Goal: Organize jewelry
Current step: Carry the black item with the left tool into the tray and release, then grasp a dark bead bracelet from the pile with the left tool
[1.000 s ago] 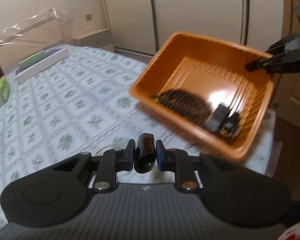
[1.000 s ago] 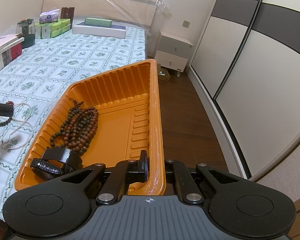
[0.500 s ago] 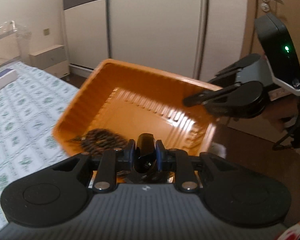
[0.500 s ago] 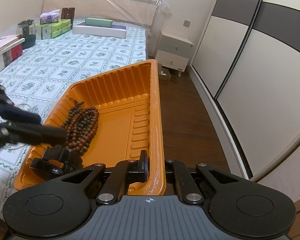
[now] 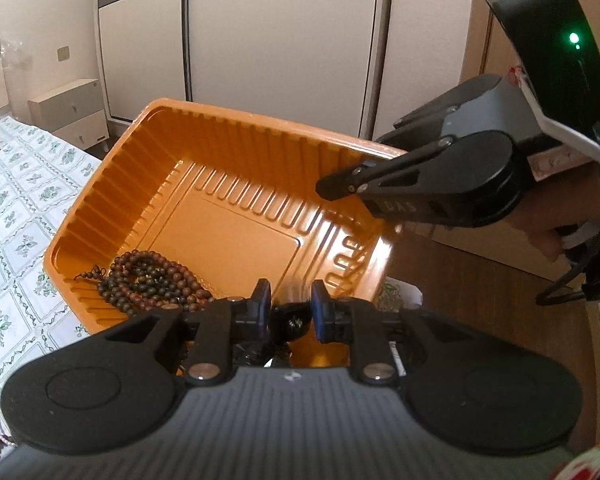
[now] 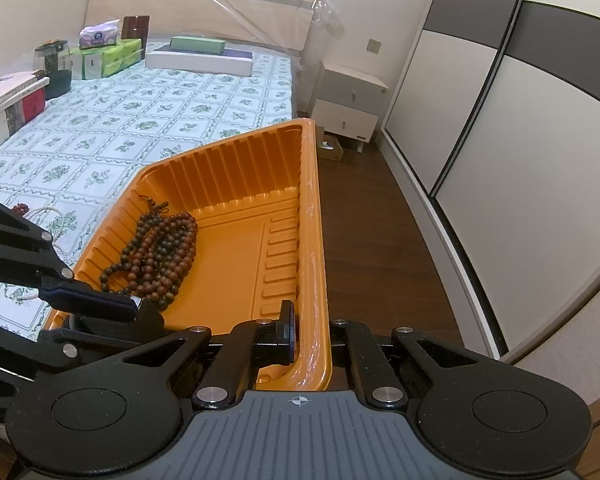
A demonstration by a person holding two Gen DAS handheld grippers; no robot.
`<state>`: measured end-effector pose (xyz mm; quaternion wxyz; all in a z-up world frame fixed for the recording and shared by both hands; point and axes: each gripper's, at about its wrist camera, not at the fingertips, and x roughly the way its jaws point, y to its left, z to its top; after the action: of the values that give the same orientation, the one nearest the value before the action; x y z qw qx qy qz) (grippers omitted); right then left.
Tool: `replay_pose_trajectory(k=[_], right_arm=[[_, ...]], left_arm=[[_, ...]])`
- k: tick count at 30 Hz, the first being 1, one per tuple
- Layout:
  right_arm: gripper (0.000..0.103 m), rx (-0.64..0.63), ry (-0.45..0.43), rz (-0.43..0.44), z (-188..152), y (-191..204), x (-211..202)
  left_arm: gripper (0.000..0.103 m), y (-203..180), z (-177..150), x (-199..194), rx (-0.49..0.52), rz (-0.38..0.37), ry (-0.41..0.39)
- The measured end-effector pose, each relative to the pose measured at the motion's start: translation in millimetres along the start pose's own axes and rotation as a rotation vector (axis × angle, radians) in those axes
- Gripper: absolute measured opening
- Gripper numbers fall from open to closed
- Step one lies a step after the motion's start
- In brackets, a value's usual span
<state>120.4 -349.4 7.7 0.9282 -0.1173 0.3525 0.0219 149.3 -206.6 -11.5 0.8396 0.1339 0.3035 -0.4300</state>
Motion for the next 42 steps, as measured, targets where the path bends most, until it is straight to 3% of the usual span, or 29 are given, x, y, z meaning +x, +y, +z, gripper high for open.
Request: replay_pose_trajectory(k=[7, 11, 22, 29, 36, 42], right_arm=[[0.006, 0.005, 0.002, 0.002, -1, -1, 2], [0.006, 0.009, 0.002, 0.001, -1, -1, 3], [0.006, 0.016, 0.012, -0.001, 0, -1, 6], [0.006, 0.015, 0.019, 0.002, 0, -1, 6], [0.006, 0.022, 0.027, 0.01, 1, -3, 5], [0.006, 0.023, 0.031, 0.009, 1, -3, 4]], left_arm=[[0.023, 16, -8, -22, -0.045, 0.046, -0.029], [0.025, 33, -21, -46, -0.094, 0.111, -0.043], [0.026, 95, -85, -119, -0.241, 0.382, -0.029], [0.029, 122, -129, -155, -0.32, 0.508, 0.017], [0.029, 129, -156, -162, -0.342, 0.523, 0.046], [0.029, 123, -154, -135, -0.262, 0.487, 0.074]])
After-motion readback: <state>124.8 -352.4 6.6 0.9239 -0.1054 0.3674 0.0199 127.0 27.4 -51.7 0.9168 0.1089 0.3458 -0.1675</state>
